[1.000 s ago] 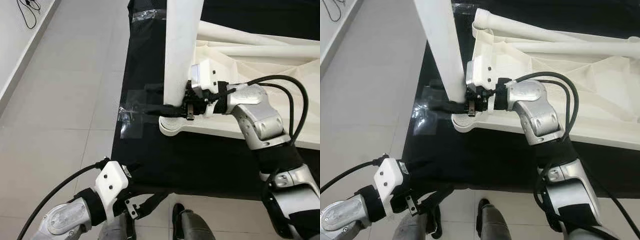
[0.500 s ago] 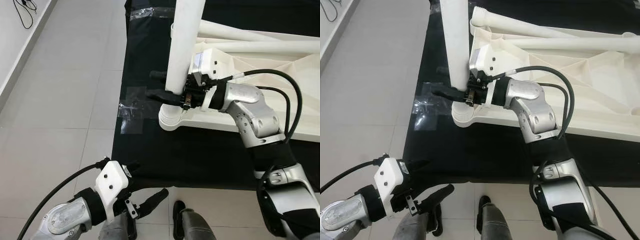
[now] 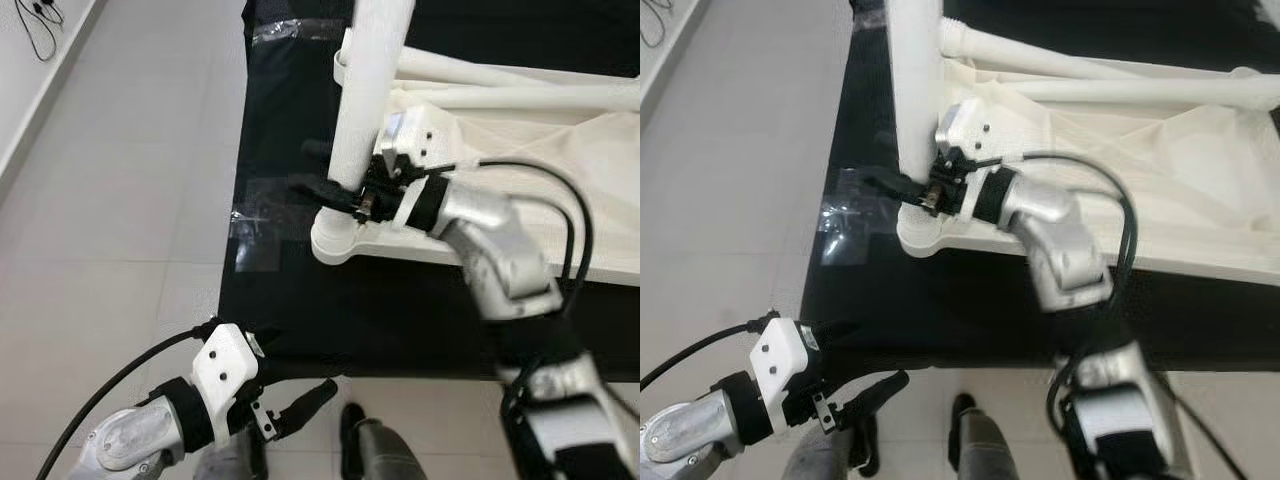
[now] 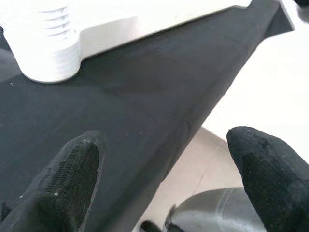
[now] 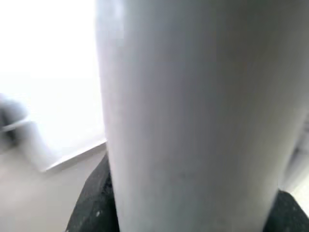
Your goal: Building children table
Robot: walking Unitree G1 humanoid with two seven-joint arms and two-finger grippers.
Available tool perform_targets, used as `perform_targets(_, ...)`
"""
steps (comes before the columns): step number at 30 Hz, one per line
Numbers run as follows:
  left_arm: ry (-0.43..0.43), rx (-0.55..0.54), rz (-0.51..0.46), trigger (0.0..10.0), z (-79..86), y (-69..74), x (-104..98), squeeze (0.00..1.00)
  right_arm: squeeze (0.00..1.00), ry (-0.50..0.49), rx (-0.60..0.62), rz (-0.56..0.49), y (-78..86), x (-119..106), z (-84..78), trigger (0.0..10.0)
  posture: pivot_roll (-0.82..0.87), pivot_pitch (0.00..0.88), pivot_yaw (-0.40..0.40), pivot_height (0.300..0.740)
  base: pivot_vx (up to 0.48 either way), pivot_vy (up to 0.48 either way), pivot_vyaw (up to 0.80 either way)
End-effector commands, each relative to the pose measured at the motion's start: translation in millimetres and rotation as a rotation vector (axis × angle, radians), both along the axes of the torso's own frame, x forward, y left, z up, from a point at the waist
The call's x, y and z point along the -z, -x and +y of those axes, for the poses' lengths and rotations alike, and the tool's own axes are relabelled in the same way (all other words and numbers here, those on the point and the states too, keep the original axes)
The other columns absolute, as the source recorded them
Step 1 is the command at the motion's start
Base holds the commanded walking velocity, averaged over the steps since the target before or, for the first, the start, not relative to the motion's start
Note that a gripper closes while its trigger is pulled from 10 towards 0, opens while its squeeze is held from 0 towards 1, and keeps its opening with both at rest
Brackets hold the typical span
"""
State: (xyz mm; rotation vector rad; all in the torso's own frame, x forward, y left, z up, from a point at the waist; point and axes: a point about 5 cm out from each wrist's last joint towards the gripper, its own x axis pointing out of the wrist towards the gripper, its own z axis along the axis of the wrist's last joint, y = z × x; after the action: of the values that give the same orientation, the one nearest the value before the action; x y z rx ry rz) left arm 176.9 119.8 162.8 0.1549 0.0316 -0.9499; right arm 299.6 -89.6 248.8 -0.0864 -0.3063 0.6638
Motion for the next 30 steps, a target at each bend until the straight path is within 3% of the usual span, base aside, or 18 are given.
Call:
perform_targets(1, -0.001, -0.015, 0.020, 10.0, 1.7, 2.5, 3.9, 0.00, 0.00, 0.109, 0.356, 0.369, 9.9, 74.7, -28.3, 10.0, 0.06, 0.387, -0.033, 0.740, 0.000, 0.000, 0.00)
perform_targets(3, 0.002, -0.027, 0.017, 10.0, 4.1, -0.7, 3.4, 0.00, 0.00, 0.039, 0.445, 0.408, 40.6, 82.2, -16.3, 10.0, 0.05, 0.383, -0.009, 0.740, 0.000, 0.000, 0.00)
perform_targets(5, 0.001, -0.031, 0.014, 10.0, 4.9, -2.6, 3.6, 0.00, 0.00, 0.032, 0.451, 0.391, 43.0, 81.5, -10.9, 10.0, 0.05, 0.373, -0.001, 0.740, 0.000, 0.000, 0.00)
perform_targets(7, -0.001, -0.035, 0.009, 10.0, 6.1, -4.1, 3.7, 0.00, 0.00, 0.045, 0.430, 0.358, 41.9, 78.7, -3.5, 10.0, 0.05, 0.373, -0.001, 0.740, 0.000, 0.000, 0.00)
perform_targets(14, -0.014, -0.070, -0.009, 10.0, 12.5, -10.1, 4.1, 0.00, 0.00, 0.055, 0.428, 0.340, 32.4, 78.2, -0.6, 10.0, 0.06, 0.326, 0.002, 0.740, 0.000, 0.000, 0.00)
perform_targets(18, -0.034, -0.158, -0.051, 10.0, 31.8, -23.8, -1.8, 0.00, 0.00, 0.041, 0.464, 0.340, 26.6, 76.9, 1.3, 10.0, 0.07, 0.295, 0.004, 0.740, 0.000, 0.000, 0.00)
perform_targets(21, -0.060, -0.240, -0.103, 10.0, 56.5, -39.4, -13.4, 0.00, 0.00, 0.031, 0.509, 0.351, 28.4, 78.2, 2.5, 10.0, 0.08, 0.268, 0.013, 0.740, 0.000, 0.000, 0.00)
perform_targets(25, -0.065, -0.253, -0.114, 10.0, 61.4, -42.8, -16.5, 0.00, 0.00, 0.030, 0.514, 0.353, 28.4, 79.0, 2.6, 10.0, 0.08, 0.268, 0.013, 0.740, 0.000, 0.000, 0.00)
perform_targets(26, -0.069, -0.286, -0.146, 10.0, 72.3, -53.2, -26.1, 0.00, 0.00, 0.030, 0.516, 0.355, 27.5, 80.6, 3.8, 10.0, 0.08, 0.246, 0.021, 0.740, 0.000, 0.000, 0.00)
perform_targets(27, -0.069, -0.286, -0.146, 10.0, 72.3, -53.2, -26.1, 0.00, 0.00, 0.030, 0.516, 0.355, 27.5, 80.6, 3.8, 10.0, 0.08, 0.246, 0.021, 0.740, 0.000, 0.000, 0.00)
perform_targets(28, -0.054, -0.320, -0.192, 10.0, 83.6, -67.2, -42.5, 0.00, 0.00, 0.032, 0.514, 0.354, 26.3, 82.1, 5.4, 10.0, 0.08, 0.233, 0.024, 0.740, 0.000, 0.000, 0.00)
perform_targets(30, -0.054, -0.320, -0.192, 10.0, 83.6, -67.2, -42.5, 0.00, 0.00, 0.032, 0.514, 0.354, 26.3, 82.1, 5.4, 10.0, 0.08, 0.233, 0.024, 0.740, 0.000, 0.000, 0.00)
